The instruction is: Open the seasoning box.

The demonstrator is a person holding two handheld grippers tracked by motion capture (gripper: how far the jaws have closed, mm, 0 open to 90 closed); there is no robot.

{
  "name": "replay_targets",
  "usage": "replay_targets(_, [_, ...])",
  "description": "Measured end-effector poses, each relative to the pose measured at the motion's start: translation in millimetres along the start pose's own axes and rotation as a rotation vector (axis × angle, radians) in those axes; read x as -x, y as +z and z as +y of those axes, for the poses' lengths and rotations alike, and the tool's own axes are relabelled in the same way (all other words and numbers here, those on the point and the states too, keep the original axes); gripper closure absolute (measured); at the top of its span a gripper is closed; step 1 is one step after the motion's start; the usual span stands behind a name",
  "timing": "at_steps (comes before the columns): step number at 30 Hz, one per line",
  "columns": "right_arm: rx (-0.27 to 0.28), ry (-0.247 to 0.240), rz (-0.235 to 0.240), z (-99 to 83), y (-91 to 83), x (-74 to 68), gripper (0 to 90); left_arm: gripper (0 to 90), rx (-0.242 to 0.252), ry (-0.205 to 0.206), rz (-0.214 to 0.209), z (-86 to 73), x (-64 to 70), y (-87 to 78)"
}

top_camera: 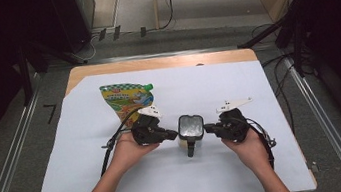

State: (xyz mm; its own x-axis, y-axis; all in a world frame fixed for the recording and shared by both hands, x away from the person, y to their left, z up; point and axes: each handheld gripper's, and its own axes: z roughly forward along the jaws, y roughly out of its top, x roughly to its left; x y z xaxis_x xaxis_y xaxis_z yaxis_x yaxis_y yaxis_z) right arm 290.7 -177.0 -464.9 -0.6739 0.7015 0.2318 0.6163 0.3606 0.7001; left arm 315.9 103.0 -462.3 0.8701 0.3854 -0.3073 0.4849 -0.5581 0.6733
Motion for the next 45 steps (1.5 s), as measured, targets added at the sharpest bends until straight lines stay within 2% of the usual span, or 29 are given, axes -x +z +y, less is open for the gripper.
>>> replay_targets(9, [0.013, 0.002, -0.019, 2.7, 4.1, 4.9, 90.0, 89.4, -0.003, 0.010, -0.033, -0.1, 5.1, 4.7])
replay_targets(14, [0.022, 0.009, -0.029, 4.7, 7.6, 7.8, 90.0, 88.3, 0.000, 0.006, -0.069, -0.1, 7.9, 9.2])
replay_targets(22, [0.009, 0.005, -0.036, 5.5, 14.5, 10.6, 90.0, 88.5, -0.001, 0.011, -0.077, -0.1, 9.1, 10.4])
replay_targets(26, [0.016, -0.009, -0.034, 5.4, 9.5, 10.0, 90.0, 86.8, 0.005, 0.006, -0.086, 0.1, 10.1, 8.1])
replay_targets(31, [0.018, -0.033, -0.044, 2.2, -4.6, 3.8, 90.0, 80.5, -0.005, -0.003, -0.094, 0.3, 11.0, 2.8])
replay_targets(35, [0.019, -0.011, -0.036, -3.2, -15.6, -0.8, 90.0, 70.5, -0.014, -0.003, -0.116, 1.5, 13.4, -1.5])
replay_targets(38, [0.019, -0.006, -0.041, -5.9, -23.2, -5.1, 90.0, 62.4, -0.012, -0.001, -0.097, 2.4, 14.6, -4.1])
replay_targets(42, [0.030, 0.003, -0.044, -7.9, -33.4, -15.0, 90.0, 56.2, -0.001, 0.004, -0.109, 2.8, 13.2, -7.5])
replay_targets(45, [0.022, 0.007, -0.036, -15.3, -37.3, -23.8, 90.0, 52.2, -0.011, 0.006, -0.112, 2.5, 12.6, -7.5])
